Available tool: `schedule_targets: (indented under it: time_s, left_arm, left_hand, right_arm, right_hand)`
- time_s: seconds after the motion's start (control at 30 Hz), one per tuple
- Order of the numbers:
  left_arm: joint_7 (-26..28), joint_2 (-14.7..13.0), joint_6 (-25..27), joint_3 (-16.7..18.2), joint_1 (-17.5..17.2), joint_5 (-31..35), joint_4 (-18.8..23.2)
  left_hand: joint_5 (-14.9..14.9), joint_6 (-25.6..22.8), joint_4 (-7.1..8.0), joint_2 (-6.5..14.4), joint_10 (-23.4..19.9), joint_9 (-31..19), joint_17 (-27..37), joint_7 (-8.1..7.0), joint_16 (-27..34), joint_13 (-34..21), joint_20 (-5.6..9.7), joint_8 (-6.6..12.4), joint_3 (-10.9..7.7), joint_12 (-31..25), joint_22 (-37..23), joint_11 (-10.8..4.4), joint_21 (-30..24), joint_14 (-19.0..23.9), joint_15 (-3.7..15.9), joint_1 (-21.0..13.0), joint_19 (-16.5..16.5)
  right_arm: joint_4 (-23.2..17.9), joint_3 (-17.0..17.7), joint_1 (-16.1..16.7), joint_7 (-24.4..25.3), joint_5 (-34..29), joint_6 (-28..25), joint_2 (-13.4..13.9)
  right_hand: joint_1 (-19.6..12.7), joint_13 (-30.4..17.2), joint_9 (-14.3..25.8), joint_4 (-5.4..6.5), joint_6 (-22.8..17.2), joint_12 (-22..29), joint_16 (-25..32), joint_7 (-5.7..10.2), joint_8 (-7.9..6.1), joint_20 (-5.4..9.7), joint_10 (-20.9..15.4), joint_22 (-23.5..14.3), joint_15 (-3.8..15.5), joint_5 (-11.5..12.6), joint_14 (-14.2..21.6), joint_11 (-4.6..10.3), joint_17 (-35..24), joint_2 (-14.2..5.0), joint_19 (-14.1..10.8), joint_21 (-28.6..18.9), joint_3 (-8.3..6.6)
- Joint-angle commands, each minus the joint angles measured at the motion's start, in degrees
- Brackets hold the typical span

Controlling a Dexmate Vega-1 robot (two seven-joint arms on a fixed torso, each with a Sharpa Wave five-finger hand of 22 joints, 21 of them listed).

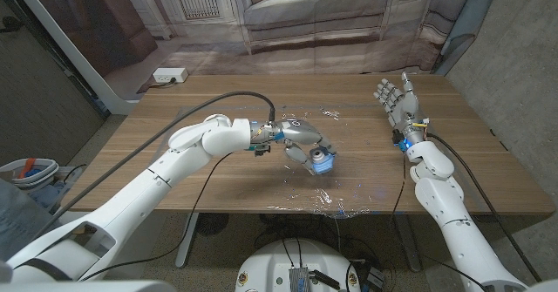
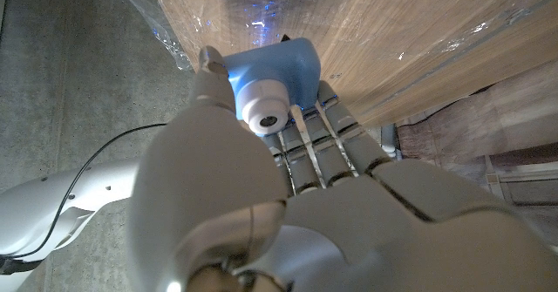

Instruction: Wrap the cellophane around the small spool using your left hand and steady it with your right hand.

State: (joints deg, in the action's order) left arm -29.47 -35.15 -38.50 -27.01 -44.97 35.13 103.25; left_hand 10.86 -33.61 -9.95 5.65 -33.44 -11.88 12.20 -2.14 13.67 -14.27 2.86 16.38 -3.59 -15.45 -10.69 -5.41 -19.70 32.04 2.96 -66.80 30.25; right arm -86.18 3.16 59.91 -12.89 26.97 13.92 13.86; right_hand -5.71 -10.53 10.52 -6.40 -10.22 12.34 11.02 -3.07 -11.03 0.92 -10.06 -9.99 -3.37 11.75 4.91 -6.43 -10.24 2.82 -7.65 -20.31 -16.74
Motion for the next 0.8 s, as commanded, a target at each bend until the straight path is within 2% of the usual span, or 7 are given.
schedule_targets:
  time_s: [0.03, 0.17, 0.37, 0.5, 0.8]
  left_arm:
    - [-0.5, -3.2, -1.7, 3.3, -3.4, -1.0, 1.8]
    - [1.3, -3.3, -2.1, 3.8, -4.3, 1.1, 1.1]
    - [3.8, -2.1, -3.9, 2.6, -3.4, 4.1, -1.1]
    - [6.4, -1.6, -3.1, 2.7, -4.0, 9.2, 0.3]
    - [5.1, -1.4, -2.5, 1.3, -3.3, 8.7, -0.1]
  left_hand:
    - [0.3, -1.3, 4.13, 3.0, -2.1, -0.1, 0.2, -0.47, 0.0, -0.2, 0.40, 0.14, -4.62, 0.2, -0.1, -1.92, 0.1, 0.6, 4.32, -2.7, 0.0]
    - [0.3, -1.3, 4.15, 3.0, -2.1, -0.1, 0.2, -0.49, -0.1, -0.2, 0.36, 0.05, -4.64, 0.3, -0.1, -1.91, 0.3, 0.6, 4.34, -2.7, -0.3]
    - [0.3, -1.0, 4.25, 3.0, -1.8, -0.1, 0.2, -0.54, -0.4, -0.2, 0.23, -0.25, -4.71, 0.6, -0.1, -1.90, 0.4, 0.1, 4.27, -2.5, -0.6]
    - [0.3, -0.8, 4.28, 2.8, -1.5, 0.0, 0.2, -0.41, -0.7, -0.2, 0.30, -0.43, -4.71, 0.8, -0.1, -1.98, 0.8, -0.4, 4.24, -2.4, -1.5]
    - [0.2, -0.6, 4.50, 2.7, -1.3, 0.0, 0.2, -0.92, -0.8, -0.2, 0.53, -0.74, -4.64, 1.1, -0.1, -2.27, 1.1, -0.4, 4.40, -2.0, -2.1]
  right_arm:
    - [-2.9, -1.2, 1.5, 2.9, -1.9, -0.7, -0.6]
    - [-4.0, -1.6, 2.5, 3.7, -2.4, -0.8, -0.7]
    - [-6.0, -1.3, 4.2, 4.9, -2.5, -1.4, -0.6]
    - [-7.1, -0.9, 5.5, 5.3, -2.2, -0.9, -0.7]
    - [-8.2, 0.3, 7.9, 5.4, -0.9, 0.0, -1.3]
  right_hand:
    - [-0.1, -0.2, 0.3, 0.04, -0.5, 0.0, -0.2, -0.21, -0.22, 0.05, -0.3, -0.3, -0.18, 0.0, 0.2, 0.01, -0.3, -0.49, -0.5, 0.4, 0.11]
    - [-0.1, -0.2, 0.3, 0.04, -0.5, 0.0, -0.2, -0.23, -0.23, 0.05, -0.3, -0.3, -0.14, -0.1, 0.2, 0.02, -0.3, -0.51, -0.5, 0.4, 0.12]
    - [-0.1, -0.2, 0.3, 0.04, -0.6, 0.0, -0.2, -0.20, -0.23, 0.04, -0.3, -0.3, -0.07, -0.1, 0.2, -0.03, -0.3, -0.52, -0.6, 0.6, 0.16]
    - [-0.2, -0.2, 0.3, 0.02, -0.6, 0.0, -0.2, -0.19, -0.25, 0.04, -0.2, -0.3, -0.09, -0.1, 0.2, 0.12, -0.3, -0.54, -0.6, 0.6, 0.18]
    - [-0.2, -0.2, 0.3, 0.00, -0.7, 0.0, -0.2, -0.15, -0.26, 0.13, -0.4, -0.3, -0.19, -0.1, 0.2, -0.06, -0.3, -0.56, -0.7, 0.8, 0.23]
